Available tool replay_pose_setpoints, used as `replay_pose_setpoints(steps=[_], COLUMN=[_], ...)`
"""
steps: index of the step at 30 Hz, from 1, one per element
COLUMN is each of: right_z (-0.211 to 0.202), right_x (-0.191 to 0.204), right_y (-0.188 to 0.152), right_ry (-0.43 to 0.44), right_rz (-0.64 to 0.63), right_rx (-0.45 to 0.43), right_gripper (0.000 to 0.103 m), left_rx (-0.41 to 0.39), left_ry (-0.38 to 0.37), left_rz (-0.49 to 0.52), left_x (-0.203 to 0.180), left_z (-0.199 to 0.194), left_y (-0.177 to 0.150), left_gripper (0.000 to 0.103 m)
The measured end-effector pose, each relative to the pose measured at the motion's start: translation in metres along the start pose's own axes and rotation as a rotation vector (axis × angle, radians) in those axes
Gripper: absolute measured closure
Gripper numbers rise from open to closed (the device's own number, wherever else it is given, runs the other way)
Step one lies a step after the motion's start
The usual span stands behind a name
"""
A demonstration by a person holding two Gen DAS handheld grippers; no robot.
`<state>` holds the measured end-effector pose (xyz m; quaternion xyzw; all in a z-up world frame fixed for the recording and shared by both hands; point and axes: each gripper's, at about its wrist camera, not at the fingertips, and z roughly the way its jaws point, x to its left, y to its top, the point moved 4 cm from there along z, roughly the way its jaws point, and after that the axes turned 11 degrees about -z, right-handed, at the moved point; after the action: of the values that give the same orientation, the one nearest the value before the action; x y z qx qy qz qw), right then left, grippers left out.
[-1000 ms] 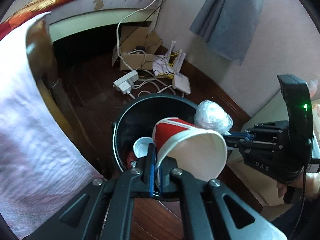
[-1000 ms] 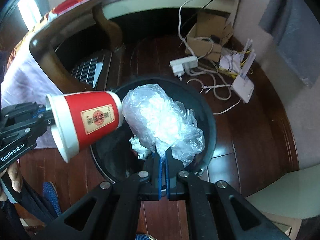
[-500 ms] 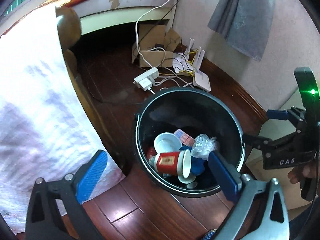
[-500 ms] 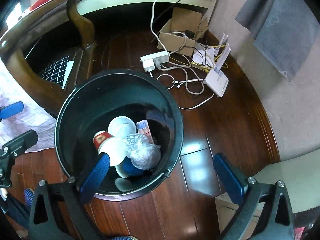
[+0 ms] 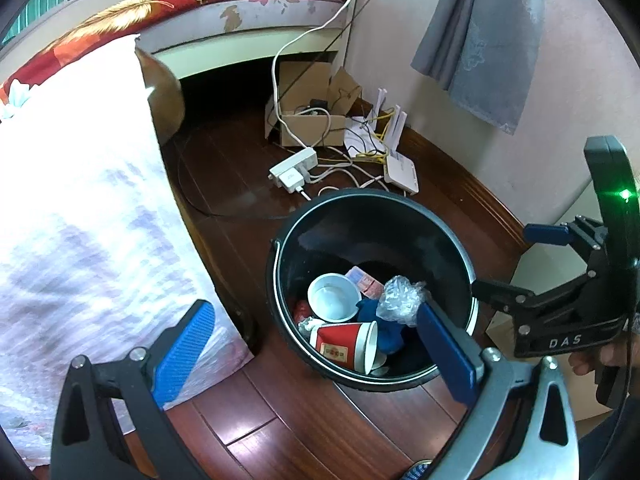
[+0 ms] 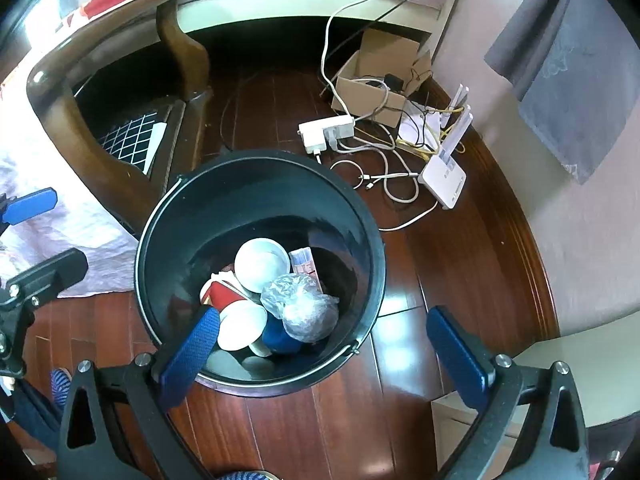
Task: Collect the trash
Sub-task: 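Move both open tools back toward the cloths on the bed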
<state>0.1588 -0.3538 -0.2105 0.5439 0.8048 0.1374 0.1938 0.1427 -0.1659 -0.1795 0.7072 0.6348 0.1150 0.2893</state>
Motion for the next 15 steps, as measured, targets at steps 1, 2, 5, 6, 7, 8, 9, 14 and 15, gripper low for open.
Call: replay_pose_setpoints(steps=[1,2,5,6,7,8,9,14,15], right_z=[-0.002,-0.004,-0.012,-0.015,-0.018,-0.022,-0.026,-0.050,-0.057], right_x=[0.000,-0.001,-0.002,-0.001,0.000,0.000,0.001,0.012,0.015], right_y=[0.001,0.001,0.001,0.001,0.001,0.002,0.002,0.008,0.011], right_ry=[-0.001,-0.001,0.003,0.003,0.005,0.007,0.011,0.021,0.022], right_rz=[0.001,0.004,0.013,0.016,0.018,0.020,0.021,0.007,0.004], right_rx=[-0.005,-0.011,-0.024,-0.031,-0.036,-0.044,-0.051,-0.100,-0.114], right_gripper=[0.000,0.000,0.000,0.000,0.000,0.000,0.000,0.000,0.000], left_rx=[0.000,-0.001,-0.013,-0.013,-0.016,-0.020,-0.027,-0.055,-0.062], left_ry=[0.001,0.003,0.008,0.009,0.009,0.010,0.013,0.016,0.014], left_rz=[-0.001,-0.003,-0.010,-0.013,-0.015,-0.017,-0.020,-0.034,-0.031], left_x=[0.000,0.000,0.003,0.004,0.005,0.005,0.007,0.015,0.015], left_z=[-0.001,-0.003,-0.010,-0.012,-0.015,-0.017,-0.022,-0.046,-0.051], left_y=[0.000,-0.001,-0.001,-0.001,-0.001,-0.001,-0.001,0.000,0.001], left_gripper=[0.002,0.002,0.002,0.002,0.002,0.002,0.002,0.002,0.002])
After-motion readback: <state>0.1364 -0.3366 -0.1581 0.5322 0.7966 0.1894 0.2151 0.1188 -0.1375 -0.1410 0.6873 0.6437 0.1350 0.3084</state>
